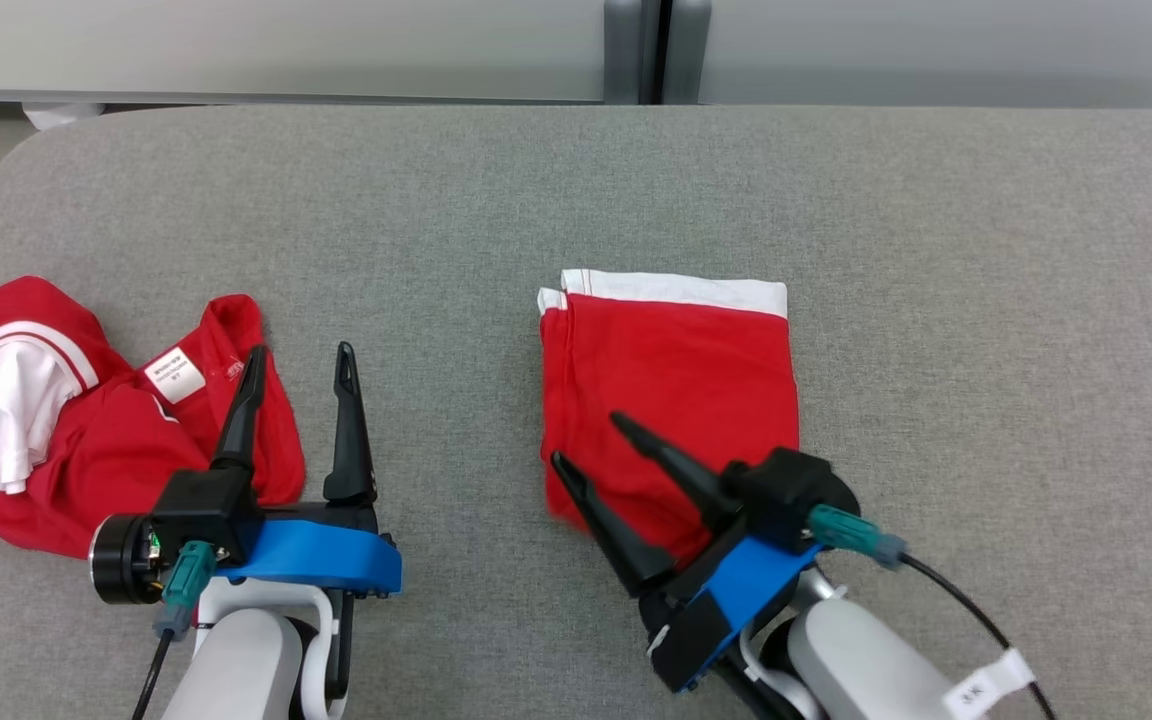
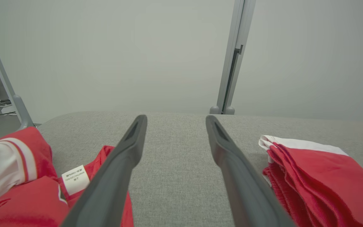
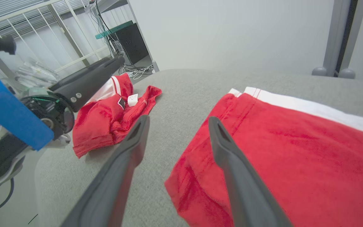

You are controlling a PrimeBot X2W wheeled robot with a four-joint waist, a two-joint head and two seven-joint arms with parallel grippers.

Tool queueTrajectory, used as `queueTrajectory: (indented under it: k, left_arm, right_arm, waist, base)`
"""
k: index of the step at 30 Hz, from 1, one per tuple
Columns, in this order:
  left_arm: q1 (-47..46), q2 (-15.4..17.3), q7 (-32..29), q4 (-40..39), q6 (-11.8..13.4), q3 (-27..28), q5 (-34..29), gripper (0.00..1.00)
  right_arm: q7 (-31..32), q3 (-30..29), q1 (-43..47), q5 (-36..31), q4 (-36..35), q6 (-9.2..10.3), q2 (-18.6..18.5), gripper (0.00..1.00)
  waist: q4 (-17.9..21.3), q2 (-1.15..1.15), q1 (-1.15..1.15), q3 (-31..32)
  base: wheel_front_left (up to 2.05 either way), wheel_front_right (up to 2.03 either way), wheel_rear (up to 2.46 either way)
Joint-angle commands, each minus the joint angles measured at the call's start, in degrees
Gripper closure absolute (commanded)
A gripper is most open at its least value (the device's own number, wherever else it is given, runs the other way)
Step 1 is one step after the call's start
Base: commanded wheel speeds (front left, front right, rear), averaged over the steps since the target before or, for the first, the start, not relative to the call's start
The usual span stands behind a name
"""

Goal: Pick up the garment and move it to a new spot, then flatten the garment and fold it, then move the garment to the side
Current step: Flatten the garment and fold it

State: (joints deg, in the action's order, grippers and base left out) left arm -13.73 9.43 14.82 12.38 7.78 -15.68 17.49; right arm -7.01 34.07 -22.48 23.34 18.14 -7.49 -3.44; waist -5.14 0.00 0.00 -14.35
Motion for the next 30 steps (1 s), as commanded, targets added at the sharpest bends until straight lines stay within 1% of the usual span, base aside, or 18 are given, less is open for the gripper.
queueTrajectory:
  k: [1,3,5,9,14,18,22,30]
  left_arm:
    - [-0.8,0.1,0.3,0.2,0.4,0.1,-0.1,0.0]
    - [-0.6,0.2,0.3,0.3,0.4,0.1,-0.1,0.0]
    - [-0.4,0.4,0.3,0.3,0.4,0.3,-0.2,0.0]
    - [0.7,1.1,0.4,0.3,0.7,0.4,-0.4,0.0]
    - [1.8,1.7,-0.1,0.5,0.7,-0.2,-0.5,0.0]
    - [2.7,2.3,-0.9,0.5,0.6,-0.7,-0.7,0.0]
    - [4.1,3.0,-1.6,0.7,0.3,-1.1,-0.6,0.0]
    - [8.4,4.1,-3.1,1.3,0.6,-2.0,0.1,0.0]
  right_arm:
    - [-1.2,-0.2,-0.9,0.2,-0.7,0.0,-0.9,0.0]
    - [-3.4,-1.2,-0.5,-0.2,-2.6,0.0,-2.8,0.0]
    - [-4.8,-4.1,0.6,-1.0,-4.6,0.0,-4.4,0.0]
    - [-5.5,-14.2,4.2,-3.4,-7.5,0.0,-7.0,0.0]
    - [-4.1,-28.6,10.8,-6.4,-10.5,0.0,-7.8,0.0]
    - [-2.0,-35.9,15.9,-8.2,-13.2,0.0,-7.2,0.0]
    - [-0.1,-38.9,19.4,-9.1,-15.1,0.0,-6.2,0.0]
    - [2.8,-39.1,24.8,-10.2,-17.1,0.0,-3.5,0.0]
  waist:
    - [0.0,0.0,0.0,0.1]
    - [0.2,0.0,0.0,0.4]
    - [0.5,0.0,0.0,0.8]
    - [1.4,0.0,0.0,1.7]
    - [2.2,0.0,0.0,3.4]
    - [2.7,0.0,0.0,4.9]
    - [3.1,0.0,0.0,6.7]
    - [3.4,0.0,0.0,12.0]
  base:
    - [0.0,0.0,0.0]
    - [0.0,0.0,0.0]
    - [0.0,0.0,0.0]
    - [0.0,0.0,0.0]
    - [0.0,0.0,0.0]
    - [0.0,0.0,0.0]
    - [0.0,0.0,0.0]
    - [0.0,0.0,0.0]
